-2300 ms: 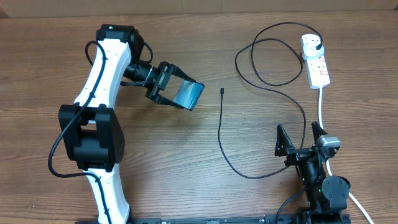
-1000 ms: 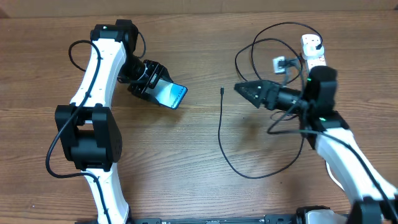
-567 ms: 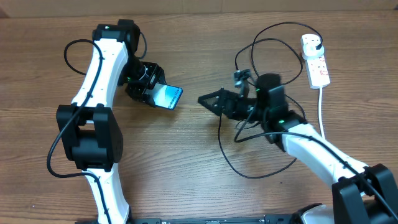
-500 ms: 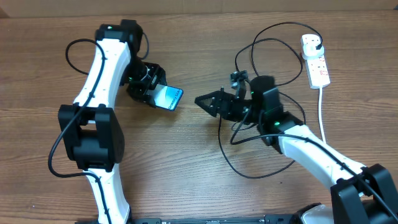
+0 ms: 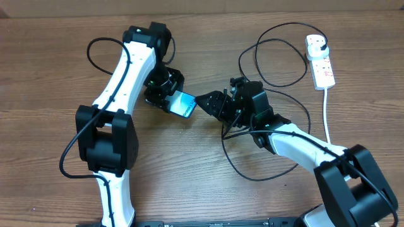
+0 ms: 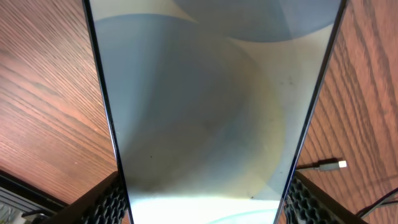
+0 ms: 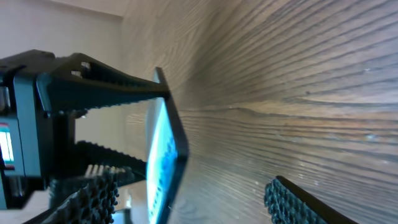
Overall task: Plug charger to phone and switch on socket
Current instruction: 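Move the right gripper toward the phone held by the left gripper, then close the right gripper on the phone edge and open the left gripper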
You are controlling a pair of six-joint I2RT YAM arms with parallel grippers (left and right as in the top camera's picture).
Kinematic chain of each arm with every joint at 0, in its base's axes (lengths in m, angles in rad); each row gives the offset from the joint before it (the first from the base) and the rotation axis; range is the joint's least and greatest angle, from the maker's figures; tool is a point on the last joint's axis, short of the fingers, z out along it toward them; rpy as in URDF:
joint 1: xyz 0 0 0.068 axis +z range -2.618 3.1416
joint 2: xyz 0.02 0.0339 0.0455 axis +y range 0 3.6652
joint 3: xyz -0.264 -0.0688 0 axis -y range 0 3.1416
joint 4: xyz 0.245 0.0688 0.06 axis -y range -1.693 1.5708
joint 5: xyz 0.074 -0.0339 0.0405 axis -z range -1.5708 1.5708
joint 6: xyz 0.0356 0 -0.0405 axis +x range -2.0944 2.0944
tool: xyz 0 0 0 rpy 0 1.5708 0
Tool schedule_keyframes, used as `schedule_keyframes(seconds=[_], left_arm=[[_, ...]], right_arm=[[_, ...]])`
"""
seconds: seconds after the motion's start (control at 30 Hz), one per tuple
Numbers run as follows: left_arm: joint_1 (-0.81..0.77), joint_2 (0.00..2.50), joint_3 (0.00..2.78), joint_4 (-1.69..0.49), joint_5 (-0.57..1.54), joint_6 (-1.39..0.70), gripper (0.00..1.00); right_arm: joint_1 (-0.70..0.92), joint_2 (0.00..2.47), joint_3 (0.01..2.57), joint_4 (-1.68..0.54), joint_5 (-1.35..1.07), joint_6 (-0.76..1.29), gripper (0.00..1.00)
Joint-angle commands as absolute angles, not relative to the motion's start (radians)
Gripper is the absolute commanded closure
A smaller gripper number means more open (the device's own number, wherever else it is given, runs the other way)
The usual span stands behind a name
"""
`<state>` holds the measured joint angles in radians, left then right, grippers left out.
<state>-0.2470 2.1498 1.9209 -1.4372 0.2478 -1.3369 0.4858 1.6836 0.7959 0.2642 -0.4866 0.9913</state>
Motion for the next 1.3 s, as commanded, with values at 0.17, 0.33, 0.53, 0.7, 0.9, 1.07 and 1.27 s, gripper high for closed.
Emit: schedule_keyframes(seconds=[0.17,0.33,0.53,0.7,0.9,1.07,1.27], left_arm=[[-0.308,2.151,1.950,-1.436,0.237,-1.419,0.96],[-0.325,2.151,1.950,-1.423,0.276,-1.423,0.96],[-0.331,2.151,1.950,-1.431,0.282,-1.421,0.96],[-0.348,2.151,1.950,-1.436,0.282,-1.421,0.96],[-0.375,2.151,1.950,-1.435,0.282,-1.421,0.96],[-0.393,2.151,1.950,-1.435,0.282,-1.422,0.96],[-0.408,2.151,1.950,-1.435,0.282,-1.422,0.96]], right_arm=[[0.516,1.714,0.815,0.310,-0.509,1.076,0.33],[0.550,1.714,0.815,0.305,-0.455,1.105,0.38],[0.567,1.714,0.815,0.305,-0.419,1.108,0.43],[0.567,1.714,0.815,0.306,-0.404,1.108,0.49],[0.567,1.714,0.815,0.306,-0.400,1.108,0.53],[0.567,1.714,0.815,0.305,-0.388,1.108,0.58],[0.567,1.714,0.815,0.305,-0.383,1.108,0.65]])
